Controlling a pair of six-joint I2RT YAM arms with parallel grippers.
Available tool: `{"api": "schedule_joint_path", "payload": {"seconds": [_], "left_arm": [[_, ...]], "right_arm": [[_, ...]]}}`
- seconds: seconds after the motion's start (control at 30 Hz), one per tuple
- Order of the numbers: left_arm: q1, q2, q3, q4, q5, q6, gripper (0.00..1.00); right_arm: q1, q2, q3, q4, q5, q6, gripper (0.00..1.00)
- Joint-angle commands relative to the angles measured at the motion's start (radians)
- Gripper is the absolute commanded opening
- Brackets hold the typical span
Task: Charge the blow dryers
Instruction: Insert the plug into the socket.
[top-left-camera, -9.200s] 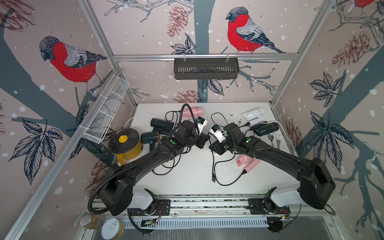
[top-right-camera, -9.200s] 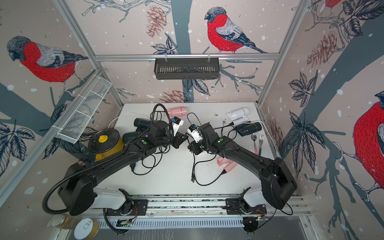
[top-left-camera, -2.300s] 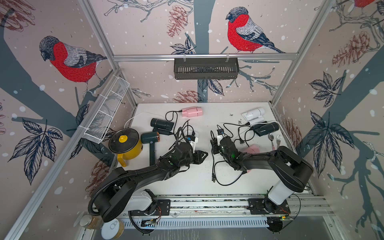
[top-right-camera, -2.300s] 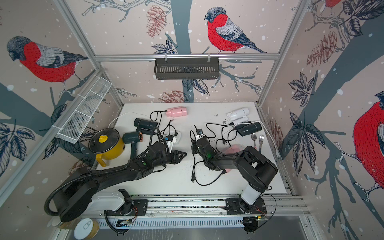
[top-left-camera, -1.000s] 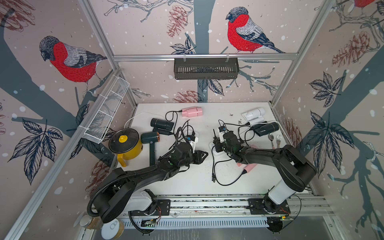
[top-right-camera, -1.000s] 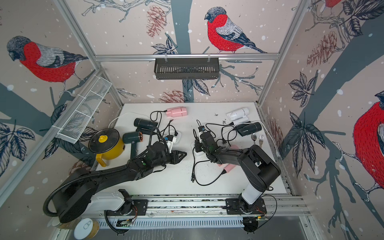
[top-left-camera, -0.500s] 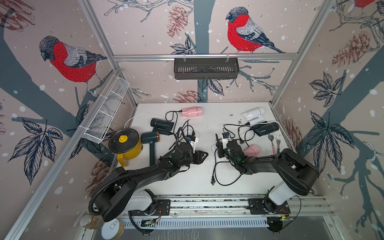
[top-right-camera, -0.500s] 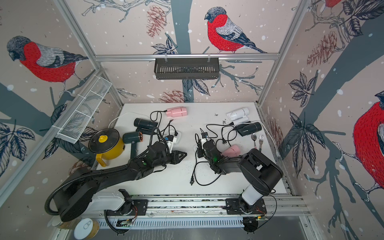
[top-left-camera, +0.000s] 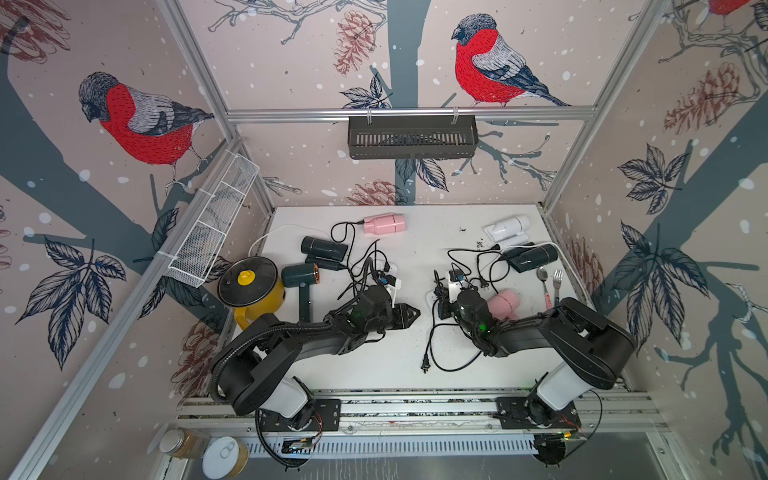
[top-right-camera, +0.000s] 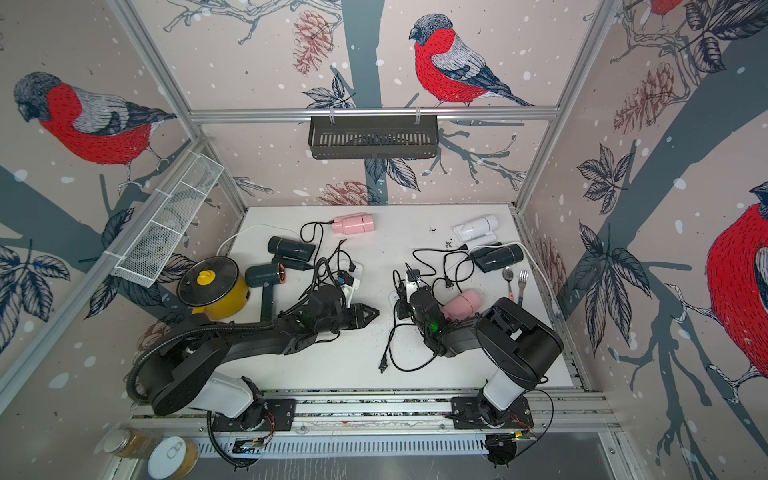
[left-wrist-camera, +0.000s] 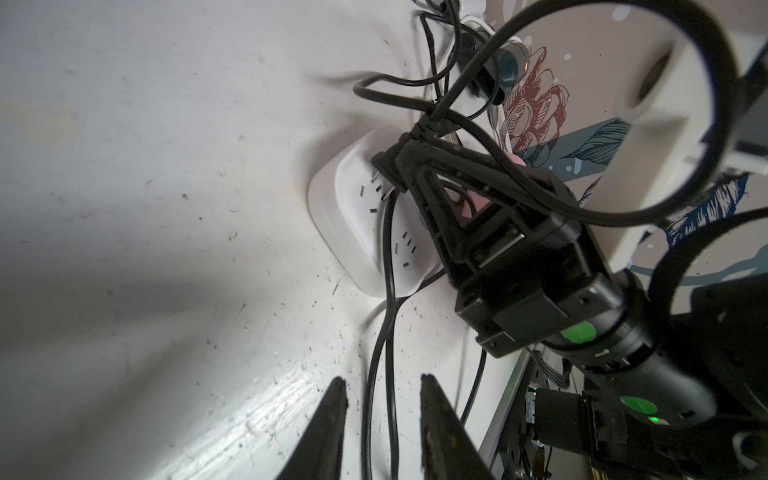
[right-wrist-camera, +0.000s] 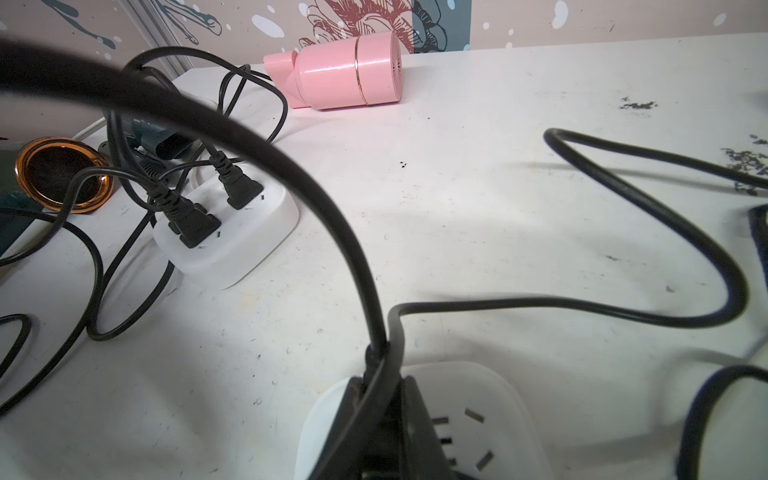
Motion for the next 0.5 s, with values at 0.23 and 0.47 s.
{"api": "schedule_joint_path", "payload": {"seconds": [0.23, 0.47], "left_arm": [[-0.004, 0.200, 0.123, 0.079, -0.027, -0.100, 0.30], [-0.005, 0.290, 0.191, 0.102, -0.020, -0.133, 0.30]], "right_arm": [[-0.010, -0.013, -0.010, -0.063, -0.020, 0.021, 0.12], [-0.010, -0.016, -0.015, -0.059, -0.016, 0.031, 0.12]]}}
